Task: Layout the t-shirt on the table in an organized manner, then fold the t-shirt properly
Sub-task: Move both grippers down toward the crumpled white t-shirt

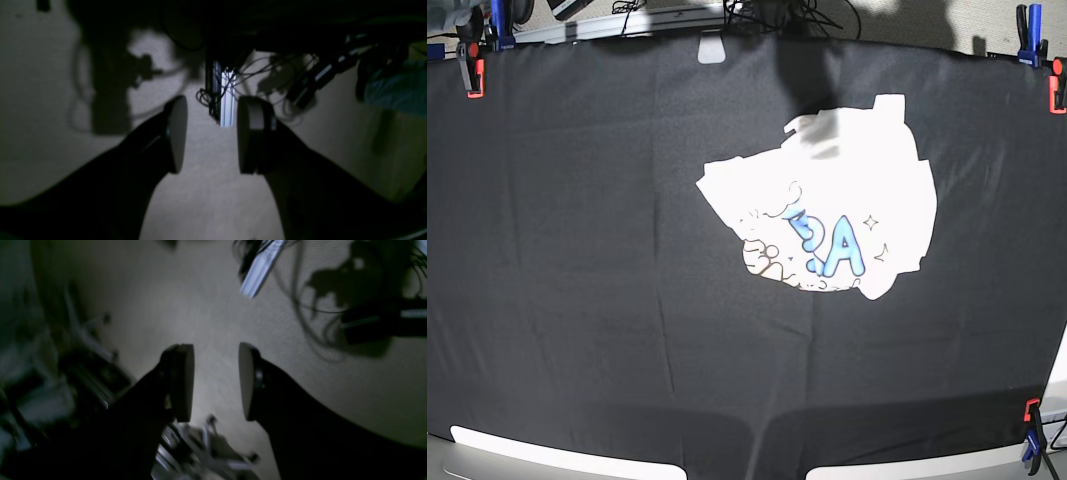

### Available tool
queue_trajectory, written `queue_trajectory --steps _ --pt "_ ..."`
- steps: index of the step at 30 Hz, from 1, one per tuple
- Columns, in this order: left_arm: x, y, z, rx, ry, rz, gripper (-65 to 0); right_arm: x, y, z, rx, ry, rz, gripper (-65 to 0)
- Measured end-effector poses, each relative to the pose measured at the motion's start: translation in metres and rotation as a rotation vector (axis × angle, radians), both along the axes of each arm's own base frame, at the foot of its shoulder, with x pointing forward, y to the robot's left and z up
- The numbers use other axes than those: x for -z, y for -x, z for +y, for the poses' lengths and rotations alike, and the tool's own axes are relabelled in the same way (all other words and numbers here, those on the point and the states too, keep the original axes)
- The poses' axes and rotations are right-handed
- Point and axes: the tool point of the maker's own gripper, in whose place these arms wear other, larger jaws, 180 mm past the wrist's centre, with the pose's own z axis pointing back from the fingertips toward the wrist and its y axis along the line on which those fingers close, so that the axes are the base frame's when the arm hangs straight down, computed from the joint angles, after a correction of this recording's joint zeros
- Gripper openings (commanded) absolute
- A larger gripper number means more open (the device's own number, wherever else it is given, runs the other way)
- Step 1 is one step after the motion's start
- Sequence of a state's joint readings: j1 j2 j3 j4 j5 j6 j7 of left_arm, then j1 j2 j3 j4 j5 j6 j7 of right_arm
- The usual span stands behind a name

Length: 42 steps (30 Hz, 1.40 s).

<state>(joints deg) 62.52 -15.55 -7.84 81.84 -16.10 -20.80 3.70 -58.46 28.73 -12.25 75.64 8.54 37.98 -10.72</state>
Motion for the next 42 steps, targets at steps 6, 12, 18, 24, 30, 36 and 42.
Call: queue_trajectory --steps 6,12,18,24,30,36,42 --pt "-0.028 -0.021 -0.005 0.063 -0.015 -0.039 -42.0 -0.044 -0.014 0.0 -0.147 -0.055 -0.066 -43.0" --pt "-0.035 -0.022 -0.014 0.079 0.02 0.046 -42.0 -0.065 -0.05 0.02 -0.233 -0.113 -0.168 -43.0" --pt "-0.046 -0.029 -0.029 0.033 0.103 0.09 -42.0 -0.085 -0.077 0.042 -0.271 -0.162 -0.259 -43.0" --pt "-0.065 -0.052 -0.042 0.092 0.119 0.051 -42.0 -0.097 -0.1 0.054 -0.306 -0.176 -0.331 -43.0" --pt "-0.092 -0.088 -0.037 0.128 0.084 -0.05 -42.0 -0.099 -0.145 0.041 -0.289 -0.12 -0.449 -43.0" --pt "-0.115 -0.12 -0.005 0.119 -0.023 -0.157 -42.0 -0.109 -0.201 0.021 -0.137 -0.089 -0.551 -43.0" --pt "-0.135 -0.156 -0.006 0.075 0.002 -0.302 -42.0 -0.128 -0.263 0.033 0.08 -0.163 -0.688 -43.0"
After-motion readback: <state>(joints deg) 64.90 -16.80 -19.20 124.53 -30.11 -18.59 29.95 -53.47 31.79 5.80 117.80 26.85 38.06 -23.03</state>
